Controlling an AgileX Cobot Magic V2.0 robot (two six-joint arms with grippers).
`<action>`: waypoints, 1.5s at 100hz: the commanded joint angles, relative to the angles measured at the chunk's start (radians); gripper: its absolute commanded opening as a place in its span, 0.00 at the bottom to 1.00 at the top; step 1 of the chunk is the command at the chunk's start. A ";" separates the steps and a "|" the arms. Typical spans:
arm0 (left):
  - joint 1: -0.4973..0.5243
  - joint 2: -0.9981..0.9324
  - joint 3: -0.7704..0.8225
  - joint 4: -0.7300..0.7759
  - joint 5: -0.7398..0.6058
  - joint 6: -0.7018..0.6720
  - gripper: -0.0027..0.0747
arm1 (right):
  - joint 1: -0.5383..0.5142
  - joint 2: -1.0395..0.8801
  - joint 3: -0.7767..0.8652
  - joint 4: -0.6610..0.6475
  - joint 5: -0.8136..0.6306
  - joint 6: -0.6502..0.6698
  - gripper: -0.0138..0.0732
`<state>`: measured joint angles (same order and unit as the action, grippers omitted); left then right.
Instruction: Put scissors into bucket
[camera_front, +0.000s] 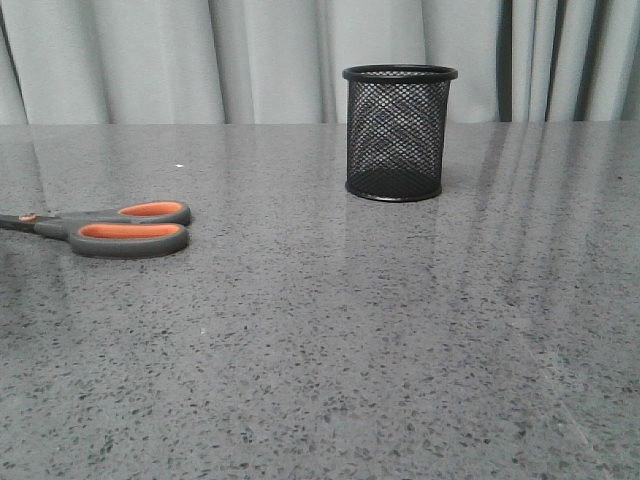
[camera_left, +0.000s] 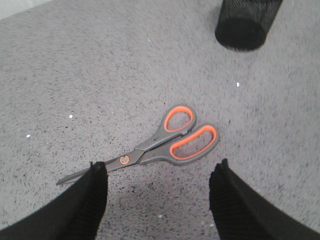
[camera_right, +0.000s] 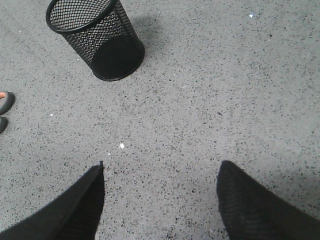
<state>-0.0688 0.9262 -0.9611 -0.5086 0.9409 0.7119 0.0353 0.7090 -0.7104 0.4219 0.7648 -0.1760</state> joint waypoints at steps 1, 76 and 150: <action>0.001 0.071 -0.082 -0.043 0.004 0.098 0.58 | -0.005 0.005 -0.035 0.004 -0.048 -0.012 0.66; -0.202 0.588 -0.398 0.317 0.236 0.728 0.58 | -0.003 0.005 -0.035 0.004 -0.041 -0.045 0.66; -0.256 0.792 -0.421 0.360 0.191 0.761 0.58 | -0.003 0.005 -0.035 0.004 -0.027 -0.045 0.66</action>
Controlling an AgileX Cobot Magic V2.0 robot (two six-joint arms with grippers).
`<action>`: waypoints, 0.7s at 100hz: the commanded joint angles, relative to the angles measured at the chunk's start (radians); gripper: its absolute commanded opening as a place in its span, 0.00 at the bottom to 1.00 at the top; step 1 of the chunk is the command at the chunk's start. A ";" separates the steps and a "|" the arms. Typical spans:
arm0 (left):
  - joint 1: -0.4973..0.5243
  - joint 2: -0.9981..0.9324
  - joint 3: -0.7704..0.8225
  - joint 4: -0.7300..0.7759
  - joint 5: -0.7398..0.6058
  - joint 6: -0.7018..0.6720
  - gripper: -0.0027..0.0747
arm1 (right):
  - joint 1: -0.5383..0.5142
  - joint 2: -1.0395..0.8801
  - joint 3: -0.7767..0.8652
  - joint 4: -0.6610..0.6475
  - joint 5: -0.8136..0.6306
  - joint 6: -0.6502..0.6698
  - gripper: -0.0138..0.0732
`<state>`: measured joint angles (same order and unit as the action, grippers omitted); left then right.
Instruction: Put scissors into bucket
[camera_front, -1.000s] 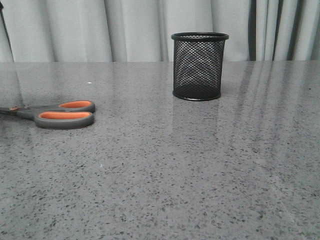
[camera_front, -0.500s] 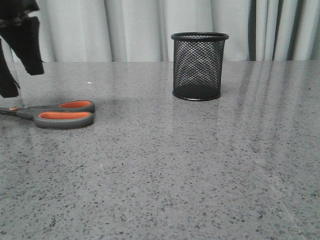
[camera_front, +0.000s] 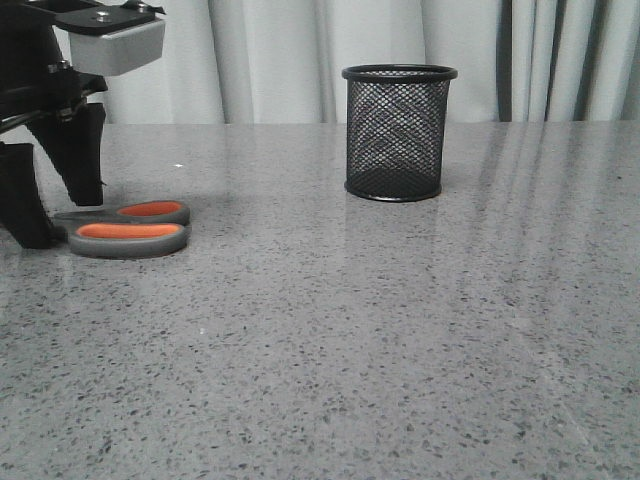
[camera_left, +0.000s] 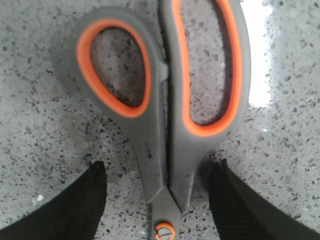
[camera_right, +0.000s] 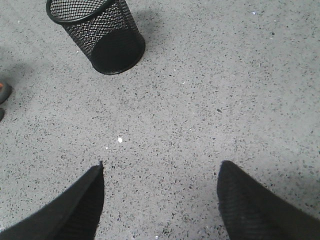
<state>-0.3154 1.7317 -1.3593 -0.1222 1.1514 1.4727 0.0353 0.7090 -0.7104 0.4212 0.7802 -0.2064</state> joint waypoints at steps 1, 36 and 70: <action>-0.009 -0.014 -0.023 -0.026 -0.021 0.000 0.58 | -0.003 0.005 -0.035 0.005 -0.043 -0.015 0.66; -0.009 0.024 -0.023 -0.057 0.042 0.007 0.47 | -0.003 0.005 -0.035 0.005 -0.043 -0.015 0.66; -0.009 0.045 -0.023 -0.074 0.105 0.023 0.02 | -0.003 0.005 -0.035 0.005 -0.042 -0.015 0.66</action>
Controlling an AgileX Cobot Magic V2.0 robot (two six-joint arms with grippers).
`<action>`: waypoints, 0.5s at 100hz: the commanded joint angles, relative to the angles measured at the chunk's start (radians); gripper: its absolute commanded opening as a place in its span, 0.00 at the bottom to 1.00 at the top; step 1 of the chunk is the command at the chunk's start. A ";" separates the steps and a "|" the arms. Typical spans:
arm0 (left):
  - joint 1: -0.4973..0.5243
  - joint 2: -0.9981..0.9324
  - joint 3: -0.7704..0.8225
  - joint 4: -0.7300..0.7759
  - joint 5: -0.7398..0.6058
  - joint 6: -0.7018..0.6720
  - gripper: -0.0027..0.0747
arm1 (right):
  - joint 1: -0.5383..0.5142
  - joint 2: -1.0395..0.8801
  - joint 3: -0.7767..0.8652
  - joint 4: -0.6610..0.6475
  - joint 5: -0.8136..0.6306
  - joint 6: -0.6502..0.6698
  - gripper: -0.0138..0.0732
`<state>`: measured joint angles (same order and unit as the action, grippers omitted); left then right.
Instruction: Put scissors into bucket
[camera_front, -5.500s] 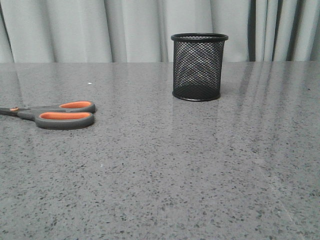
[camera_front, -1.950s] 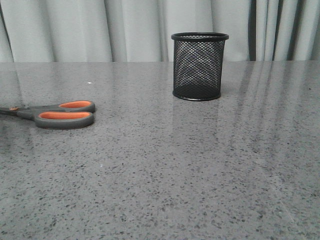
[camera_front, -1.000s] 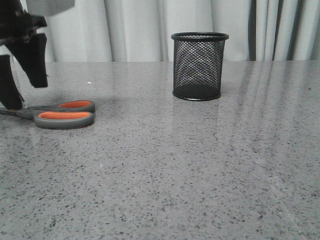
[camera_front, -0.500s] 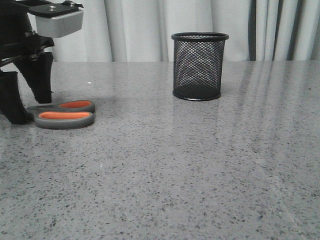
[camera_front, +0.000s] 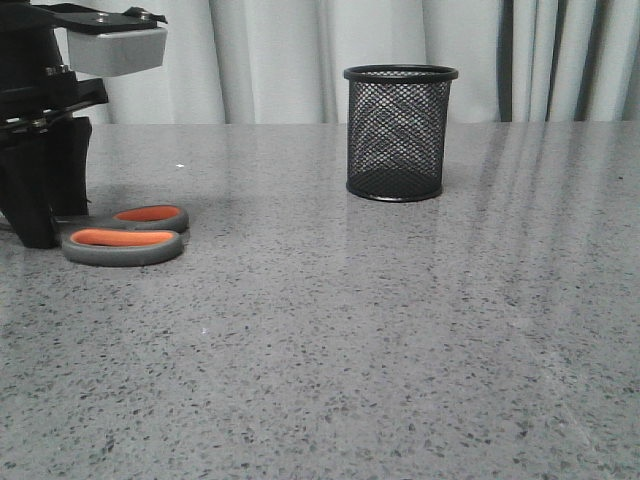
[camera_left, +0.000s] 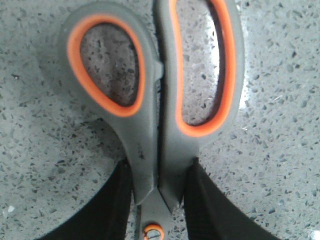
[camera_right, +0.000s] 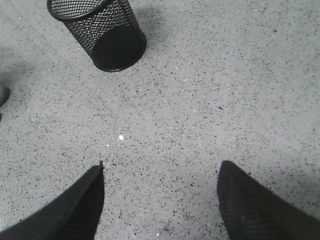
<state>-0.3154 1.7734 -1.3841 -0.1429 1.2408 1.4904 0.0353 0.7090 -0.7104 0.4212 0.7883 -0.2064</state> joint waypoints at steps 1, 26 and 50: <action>-0.009 0.003 0.002 -0.053 0.016 0.005 0.03 | -0.003 0.005 -0.035 0.005 -0.050 -0.015 0.66; -0.009 -0.077 -0.033 -0.053 0.016 -0.050 0.03 | -0.003 0.005 -0.035 0.005 -0.050 -0.015 0.66; -0.015 -0.259 -0.156 -0.056 0.016 -0.133 0.03 | -0.003 0.005 -0.035 0.103 -0.050 -0.043 0.66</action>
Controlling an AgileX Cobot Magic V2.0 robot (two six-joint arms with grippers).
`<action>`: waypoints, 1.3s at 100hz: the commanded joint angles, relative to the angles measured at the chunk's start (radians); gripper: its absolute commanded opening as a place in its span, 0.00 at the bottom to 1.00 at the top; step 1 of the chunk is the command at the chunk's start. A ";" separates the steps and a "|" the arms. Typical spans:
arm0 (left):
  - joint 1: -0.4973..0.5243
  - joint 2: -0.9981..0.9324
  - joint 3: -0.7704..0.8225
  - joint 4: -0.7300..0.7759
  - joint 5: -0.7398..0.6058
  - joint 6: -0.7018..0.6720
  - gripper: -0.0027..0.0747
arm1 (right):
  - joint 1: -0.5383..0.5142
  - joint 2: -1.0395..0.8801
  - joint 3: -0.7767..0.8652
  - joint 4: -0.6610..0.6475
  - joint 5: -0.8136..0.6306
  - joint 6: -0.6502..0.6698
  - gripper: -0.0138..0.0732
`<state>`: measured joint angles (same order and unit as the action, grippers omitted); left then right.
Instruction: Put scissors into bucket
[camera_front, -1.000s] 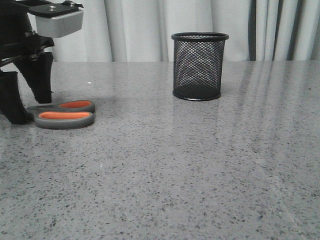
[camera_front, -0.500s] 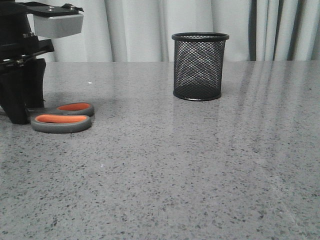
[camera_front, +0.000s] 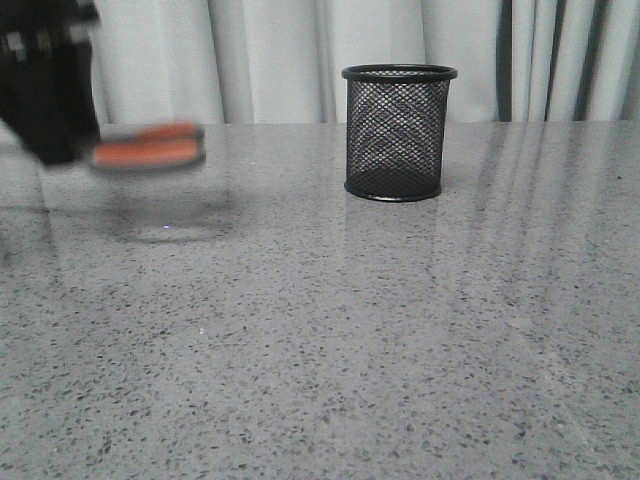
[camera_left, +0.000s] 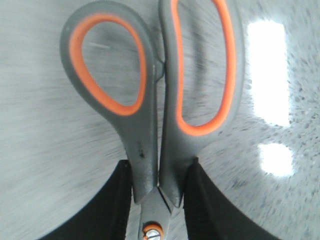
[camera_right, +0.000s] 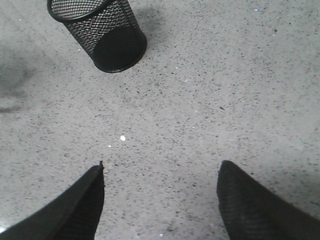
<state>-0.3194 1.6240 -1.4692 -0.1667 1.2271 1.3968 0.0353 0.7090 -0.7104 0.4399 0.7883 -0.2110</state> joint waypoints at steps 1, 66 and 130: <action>-0.012 -0.120 -0.077 -0.032 0.030 -0.039 0.03 | -0.003 0.005 -0.035 0.095 -0.050 -0.044 0.66; -0.495 -0.282 -0.269 0.125 -0.037 -0.329 0.03 | -0.003 0.070 -0.099 1.096 0.033 -0.647 0.66; -0.605 -0.282 -0.274 0.167 -0.181 -0.409 0.03 | 0.006 0.304 -0.295 1.104 0.296 -0.649 0.66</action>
<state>-0.9148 1.3725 -1.7086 0.0054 1.1354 1.0040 0.0353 1.0115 -0.9683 1.4696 1.0665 -0.8458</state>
